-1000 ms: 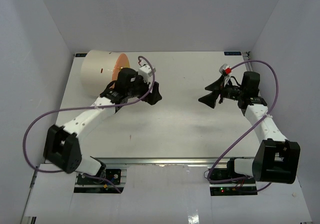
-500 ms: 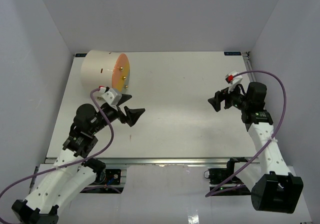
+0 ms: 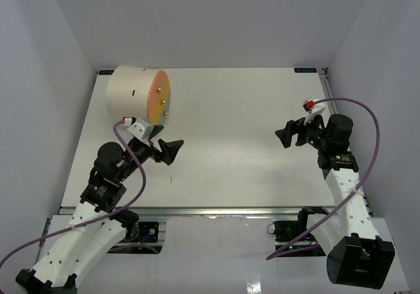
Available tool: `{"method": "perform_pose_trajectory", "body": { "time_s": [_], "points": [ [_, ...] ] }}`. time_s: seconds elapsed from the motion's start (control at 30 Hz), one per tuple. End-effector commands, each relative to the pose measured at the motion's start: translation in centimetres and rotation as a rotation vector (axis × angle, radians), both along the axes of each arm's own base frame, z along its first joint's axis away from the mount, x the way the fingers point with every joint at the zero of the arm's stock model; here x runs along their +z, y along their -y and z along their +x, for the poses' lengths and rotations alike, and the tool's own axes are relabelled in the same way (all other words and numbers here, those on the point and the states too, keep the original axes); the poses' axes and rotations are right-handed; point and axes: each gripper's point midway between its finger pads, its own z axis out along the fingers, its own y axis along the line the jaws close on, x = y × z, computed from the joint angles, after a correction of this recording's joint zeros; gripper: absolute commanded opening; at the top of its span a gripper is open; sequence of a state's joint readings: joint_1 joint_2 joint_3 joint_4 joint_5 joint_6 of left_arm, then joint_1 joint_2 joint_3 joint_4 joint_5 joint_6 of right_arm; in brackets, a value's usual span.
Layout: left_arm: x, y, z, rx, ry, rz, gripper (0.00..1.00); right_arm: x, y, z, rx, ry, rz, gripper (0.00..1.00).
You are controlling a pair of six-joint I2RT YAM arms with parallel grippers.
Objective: Organize the makeup
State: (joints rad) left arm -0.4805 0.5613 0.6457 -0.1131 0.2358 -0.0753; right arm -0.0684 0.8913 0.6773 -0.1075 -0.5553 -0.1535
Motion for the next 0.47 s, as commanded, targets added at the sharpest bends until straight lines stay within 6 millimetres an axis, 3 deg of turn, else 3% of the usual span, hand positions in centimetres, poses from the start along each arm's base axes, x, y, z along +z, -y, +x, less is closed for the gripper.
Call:
{"method": "perform_pose_trajectory", "body": {
  "time_s": [0.0, 0.43],
  "points": [
    [-0.33, -0.38, 0.34, 0.026, -0.010, 0.005, 0.98, 1.16, 0.32, 0.68, -0.032, 0.034, 0.025, 0.90],
    [-0.62, -0.32, 0.47, 0.026, -0.017, 0.011, 0.98, 1.32, 1.06, 0.55, -0.083, 0.074, 0.022, 0.90]
  ]
}}
